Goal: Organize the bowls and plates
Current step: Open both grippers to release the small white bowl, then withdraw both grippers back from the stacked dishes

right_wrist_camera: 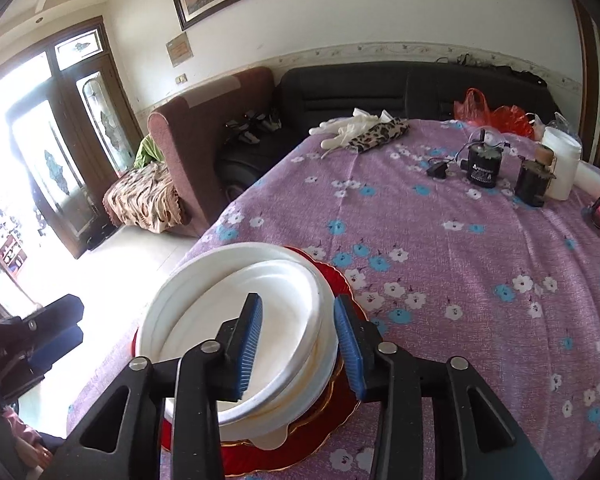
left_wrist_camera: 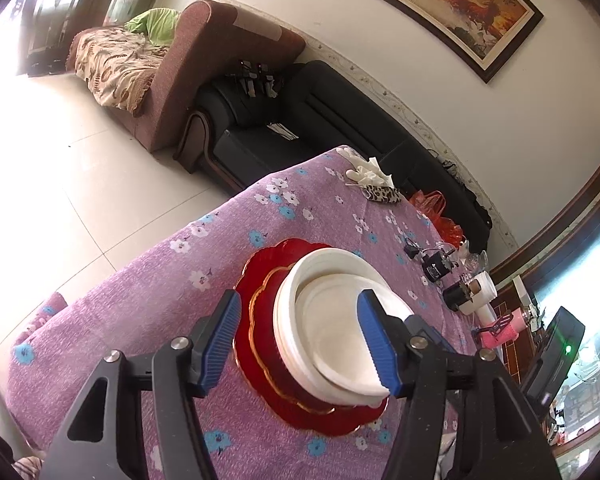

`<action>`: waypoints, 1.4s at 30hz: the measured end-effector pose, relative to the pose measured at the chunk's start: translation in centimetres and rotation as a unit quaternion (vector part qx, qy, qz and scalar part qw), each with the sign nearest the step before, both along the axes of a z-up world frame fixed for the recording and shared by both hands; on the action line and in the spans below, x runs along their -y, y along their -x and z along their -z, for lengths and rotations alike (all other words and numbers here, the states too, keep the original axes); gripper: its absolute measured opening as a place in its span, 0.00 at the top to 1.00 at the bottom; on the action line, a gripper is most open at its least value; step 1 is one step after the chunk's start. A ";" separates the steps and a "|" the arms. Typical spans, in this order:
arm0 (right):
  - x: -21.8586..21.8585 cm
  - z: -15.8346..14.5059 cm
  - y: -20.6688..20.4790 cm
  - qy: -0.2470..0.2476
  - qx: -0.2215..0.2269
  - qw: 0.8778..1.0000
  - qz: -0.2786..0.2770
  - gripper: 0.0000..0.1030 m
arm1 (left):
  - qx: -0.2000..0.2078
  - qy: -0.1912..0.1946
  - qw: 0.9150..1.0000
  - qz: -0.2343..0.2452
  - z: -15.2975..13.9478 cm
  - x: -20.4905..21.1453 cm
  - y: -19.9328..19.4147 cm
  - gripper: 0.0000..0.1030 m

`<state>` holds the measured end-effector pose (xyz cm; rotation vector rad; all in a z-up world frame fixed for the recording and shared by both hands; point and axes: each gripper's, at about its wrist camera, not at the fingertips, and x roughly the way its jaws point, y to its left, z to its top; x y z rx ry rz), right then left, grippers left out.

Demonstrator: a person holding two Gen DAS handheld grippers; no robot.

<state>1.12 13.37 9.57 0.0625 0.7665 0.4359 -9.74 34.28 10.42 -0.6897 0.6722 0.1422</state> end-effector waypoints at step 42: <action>8.5 1.9 12.0 -0.014 0.053 0.998 0.010 0.28 | 0.020 -0.282 0.959 -0.033 -1.9 14.4 5.7 0.12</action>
